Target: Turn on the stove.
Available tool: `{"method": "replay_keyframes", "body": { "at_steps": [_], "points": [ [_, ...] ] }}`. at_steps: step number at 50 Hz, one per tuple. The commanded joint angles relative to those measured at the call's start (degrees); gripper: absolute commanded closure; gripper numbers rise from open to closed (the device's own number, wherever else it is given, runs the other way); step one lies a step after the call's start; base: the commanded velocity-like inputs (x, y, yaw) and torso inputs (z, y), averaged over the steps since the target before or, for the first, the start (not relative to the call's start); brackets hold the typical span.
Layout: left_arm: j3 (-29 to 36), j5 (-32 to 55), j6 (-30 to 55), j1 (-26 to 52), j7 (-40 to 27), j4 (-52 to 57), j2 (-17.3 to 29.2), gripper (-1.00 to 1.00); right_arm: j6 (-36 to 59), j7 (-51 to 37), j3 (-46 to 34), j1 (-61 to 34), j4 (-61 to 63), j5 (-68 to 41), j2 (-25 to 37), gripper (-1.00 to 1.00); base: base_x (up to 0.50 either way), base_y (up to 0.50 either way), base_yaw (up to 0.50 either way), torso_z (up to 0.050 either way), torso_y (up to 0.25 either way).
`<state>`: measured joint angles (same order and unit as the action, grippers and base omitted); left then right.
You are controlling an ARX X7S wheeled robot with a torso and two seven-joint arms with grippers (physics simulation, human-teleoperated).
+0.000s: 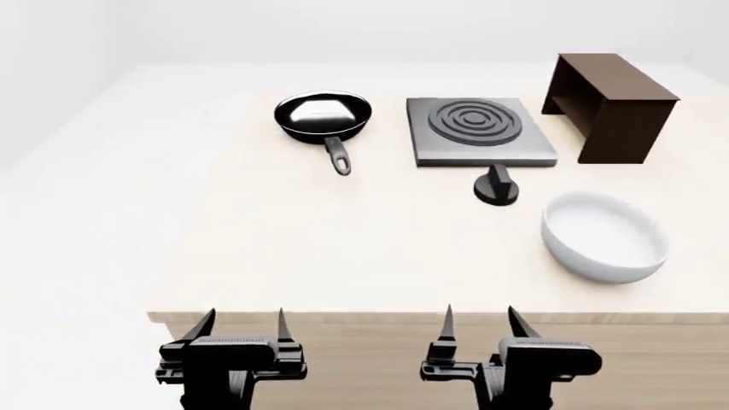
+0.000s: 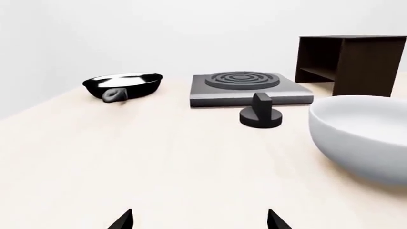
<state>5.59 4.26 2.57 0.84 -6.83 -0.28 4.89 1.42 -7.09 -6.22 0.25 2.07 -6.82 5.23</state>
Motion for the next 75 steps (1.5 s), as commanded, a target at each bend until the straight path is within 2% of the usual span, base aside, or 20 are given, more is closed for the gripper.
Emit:
{"method": "replay_keyframes", "body": {
  "at_steps": [1,34,56,62,75],
  "points": [
    [0.2,0.3,0.2,0.0,-0.4,0.2,0.3,-1.0,-2.6,1.0,-0.6,0.3,-0.9,-0.3,0.6,-1.0,0.5,0.0,0.0,0.0,0.0],
    [2.4,2.2,-0.1,0.2,-2.4,0.3,2.1,-1.0,-2.2,-1.8,-2.9,-0.1,-1.2,-0.6,2.0,-1.0,0.49,0.0,0.0,0.0,0.0],
    [3.4,3.1,-0.1,0.3,-3.4,0.3,2.9,-1.0,-1.9,-3.2,-3.7,0.1,-0.3,-1.5,2.9,-1.0,0.02,0.0,0.0,0.0,0.0],
    [3.6,3.4,-0.3,0.4,-3.6,0.1,3.1,-1.0,1.5,-4.4,-4.0,-0.6,4.1,-1.4,3.3,-1.0,0.0,0.0,0.0,0.0,0.0],
    [4.1,4.1,-0.7,0.6,-4.0,-0.3,3.5,-1.0,5.0,-6.8,-4.5,-9.3,-1.6,-0.1,2.2,-1.0,0.0,0.0,0.0,0.0,0.0]
  ]
}}
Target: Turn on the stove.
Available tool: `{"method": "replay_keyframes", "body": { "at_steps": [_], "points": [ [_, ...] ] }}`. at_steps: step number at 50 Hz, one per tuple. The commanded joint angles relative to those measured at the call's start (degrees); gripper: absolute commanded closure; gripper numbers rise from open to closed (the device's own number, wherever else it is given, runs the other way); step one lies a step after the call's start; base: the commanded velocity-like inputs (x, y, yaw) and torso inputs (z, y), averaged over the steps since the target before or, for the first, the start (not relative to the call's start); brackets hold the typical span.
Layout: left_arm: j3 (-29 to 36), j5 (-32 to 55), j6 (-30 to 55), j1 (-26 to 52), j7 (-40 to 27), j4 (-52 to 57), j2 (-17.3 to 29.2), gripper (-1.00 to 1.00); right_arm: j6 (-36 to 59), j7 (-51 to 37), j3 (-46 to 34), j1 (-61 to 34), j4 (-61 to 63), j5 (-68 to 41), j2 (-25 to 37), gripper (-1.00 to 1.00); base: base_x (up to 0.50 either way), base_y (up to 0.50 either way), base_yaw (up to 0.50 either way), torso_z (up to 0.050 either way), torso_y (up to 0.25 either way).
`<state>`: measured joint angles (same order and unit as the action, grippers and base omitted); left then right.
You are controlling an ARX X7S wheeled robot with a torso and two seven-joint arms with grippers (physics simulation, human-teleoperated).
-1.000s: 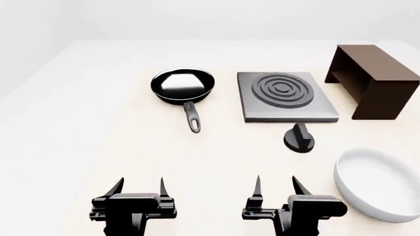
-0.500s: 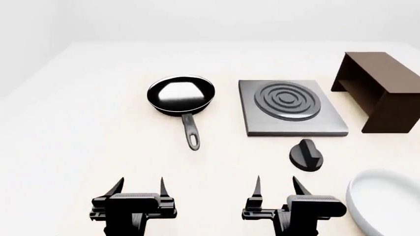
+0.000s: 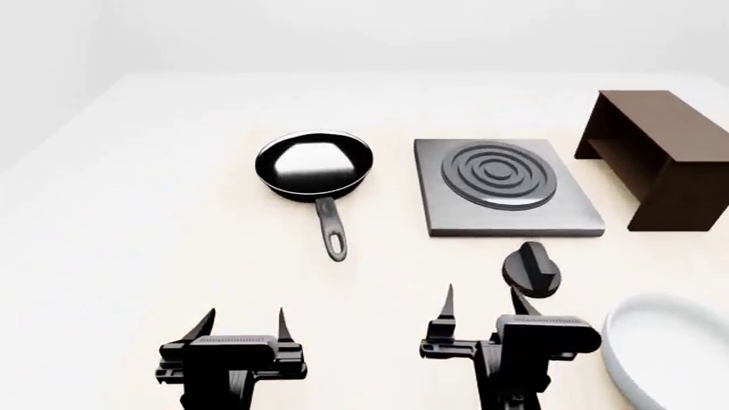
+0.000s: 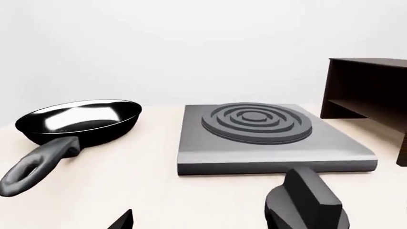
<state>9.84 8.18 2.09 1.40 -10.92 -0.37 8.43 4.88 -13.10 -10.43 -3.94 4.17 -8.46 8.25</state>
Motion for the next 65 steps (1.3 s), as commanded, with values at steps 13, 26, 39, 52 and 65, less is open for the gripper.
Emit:
{"method": "replay_keyframes", "body": {
  "at_steps": [13,26,39,52,65],
  "points": [
    [0.3,0.6,-0.2,0.1,-0.4,-0.1,0.4,-1.0,1.8,-1.9,1.3,-14.3,-17.2,0.1,-1.7,-1.0,0.0,0.0,0.0,0.0,0.0],
    [0.8,1.0,-0.1,0.0,-1.0,0.3,0.8,-1.0,0.5,-3.2,1.6,-18.2,-24.1,-0.4,-2.1,-1.0,0.0,0.0,0.0,0.0,0.0],
    [1.2,1.3,-0.5,0.2,-1.3,-0.1,1.1,-1.0,-1.0,-3.3,1.4,-21.1,-30.5,-1.3,-2.6,-1.0,0.0,0.0,0.0,0.0,0.0],
    [1.7,1.6,-0.6,0.3,-1.8,-0.1,1.4,-1.0,-3.6,-3.4,1.1,-24.0,-37.3,-1.7,-2.8,-1.0,0.0,0.0,0.0,0.0,0.0],
    [2.1,2.0,-0.6,0.3,-2.2,-0.2,1.7,-1.0,-4.6,-3.2,1.2,-25.9,-41.4,-2.9,-2.9,-1.0,0.0,0.0,0.0,0.0,0.0]
  ]
}}
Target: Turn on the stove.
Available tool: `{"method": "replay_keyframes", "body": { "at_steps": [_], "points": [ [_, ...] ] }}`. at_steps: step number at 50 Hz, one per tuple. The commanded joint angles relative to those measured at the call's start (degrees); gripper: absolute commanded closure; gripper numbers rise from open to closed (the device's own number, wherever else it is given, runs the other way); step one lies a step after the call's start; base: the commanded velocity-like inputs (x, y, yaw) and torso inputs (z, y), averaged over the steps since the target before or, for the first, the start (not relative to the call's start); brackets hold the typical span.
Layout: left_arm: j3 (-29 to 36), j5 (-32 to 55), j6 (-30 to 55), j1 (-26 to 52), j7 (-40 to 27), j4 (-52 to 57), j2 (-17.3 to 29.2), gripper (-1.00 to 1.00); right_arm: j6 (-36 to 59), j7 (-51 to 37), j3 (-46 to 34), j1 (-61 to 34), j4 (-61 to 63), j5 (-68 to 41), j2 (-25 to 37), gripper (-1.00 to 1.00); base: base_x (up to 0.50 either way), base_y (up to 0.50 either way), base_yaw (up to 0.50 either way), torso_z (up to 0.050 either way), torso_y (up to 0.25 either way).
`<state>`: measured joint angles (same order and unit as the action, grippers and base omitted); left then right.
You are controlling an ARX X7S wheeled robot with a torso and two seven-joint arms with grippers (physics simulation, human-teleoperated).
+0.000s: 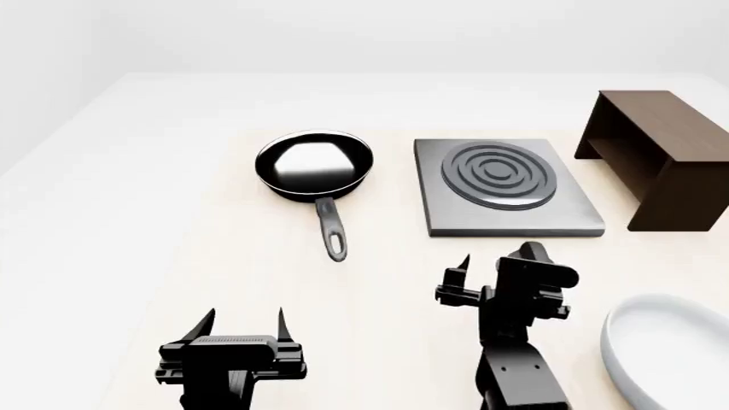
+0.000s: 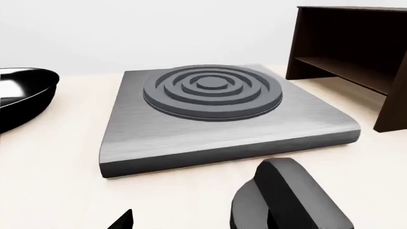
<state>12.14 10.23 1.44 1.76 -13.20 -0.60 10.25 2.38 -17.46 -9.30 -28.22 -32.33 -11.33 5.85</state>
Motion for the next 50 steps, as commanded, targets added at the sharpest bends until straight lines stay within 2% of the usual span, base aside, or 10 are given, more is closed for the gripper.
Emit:
{"method": "replay_keyframes", "body": {
  "at_steps": [1,10,50],
  "points": [
    [-0.2,-0.1,0.0,0.0,0.1,0.1,-0.1,-1.0,-2.1,1.1,0.1,-1.6,-4.8,-0.1,-0.5,-1.0,0.0,0.0,0.0,0.0,0.0],
    [0.0,0.2,-0.1,0.0,-0.1,0.0,0.1,-1.0,-1.9,0.7,-0.2,-1.6,-4.4,-0.5,-0.2,-1.0,0.0,0.0,0.0,0.0,0.0],
    [1.2,1.1,-0.4,0.2,-1.1,-0.1,1.0,-1.0,-8.6,1.9,-0.4,-9.4,-22.6,-2.3,-1.2,-1.0,0.0,0.0,0.0,0.0,0.0]
  ]
}}
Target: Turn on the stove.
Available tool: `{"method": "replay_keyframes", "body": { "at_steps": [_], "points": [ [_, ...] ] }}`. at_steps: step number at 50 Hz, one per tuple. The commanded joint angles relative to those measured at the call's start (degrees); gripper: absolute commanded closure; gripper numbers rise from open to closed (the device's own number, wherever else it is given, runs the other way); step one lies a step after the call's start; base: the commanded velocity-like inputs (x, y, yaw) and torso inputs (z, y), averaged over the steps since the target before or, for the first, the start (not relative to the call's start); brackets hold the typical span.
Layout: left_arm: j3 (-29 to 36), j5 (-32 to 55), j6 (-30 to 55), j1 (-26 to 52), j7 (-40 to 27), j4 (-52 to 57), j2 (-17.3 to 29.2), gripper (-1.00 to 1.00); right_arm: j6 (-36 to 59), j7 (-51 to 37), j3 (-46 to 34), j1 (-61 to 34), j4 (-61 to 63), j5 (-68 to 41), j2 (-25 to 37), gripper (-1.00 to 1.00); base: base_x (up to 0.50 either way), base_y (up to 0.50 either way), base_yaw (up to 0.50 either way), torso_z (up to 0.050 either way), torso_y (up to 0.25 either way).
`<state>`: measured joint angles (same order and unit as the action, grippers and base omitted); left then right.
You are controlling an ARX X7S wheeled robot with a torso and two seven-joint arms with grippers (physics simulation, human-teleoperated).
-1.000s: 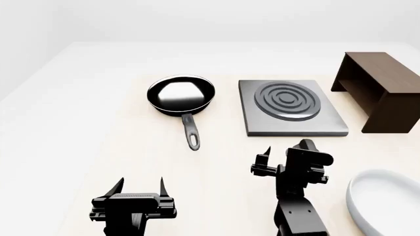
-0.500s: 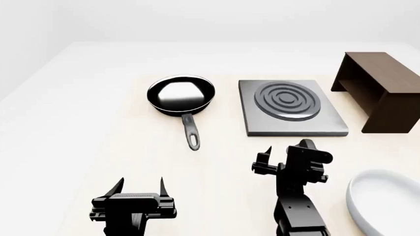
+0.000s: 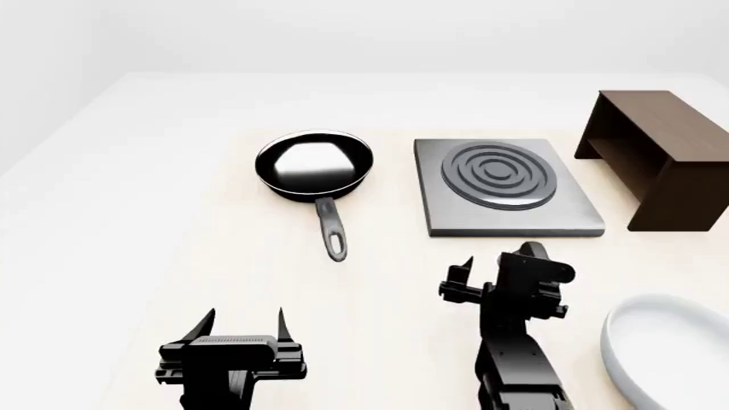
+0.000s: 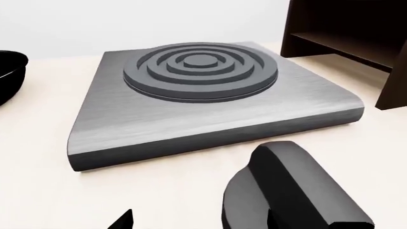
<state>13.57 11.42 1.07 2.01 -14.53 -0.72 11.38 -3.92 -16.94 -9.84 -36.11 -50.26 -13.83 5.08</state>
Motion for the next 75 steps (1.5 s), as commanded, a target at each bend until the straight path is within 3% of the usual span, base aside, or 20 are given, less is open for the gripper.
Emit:
{"method": "replay_keyframes", "body": {
  "at_steps": [1,39,75],
  "points": [
    [-0.3,-0.1,0.0,0.0,0.2,0.0,-0.1,-1.0,-2.4,1.4,0.2,-1.7,-4.9,0.1,-0.4,-1.0,0.0,0.0,0.0,0.0,0.0],
    [0.6,0.7,-0.3,0.1,-0.7,0.0,0.6,-1.0,-6.9,-2.9,3.0,-4.7,-11.8,-3.2,-0.8,-1.0,0.0,0.0,0.0,0.0,0.0],
    [1.4,1.2,-0.7,0.0,-1.6,0.2,1.3,-1.0,-6.2,-7.3,3.3,-3.4,-8.1,-4.7,-0.4,-1.0,0.0,0.0,0.0,0.0,0.0]
  ]
}}
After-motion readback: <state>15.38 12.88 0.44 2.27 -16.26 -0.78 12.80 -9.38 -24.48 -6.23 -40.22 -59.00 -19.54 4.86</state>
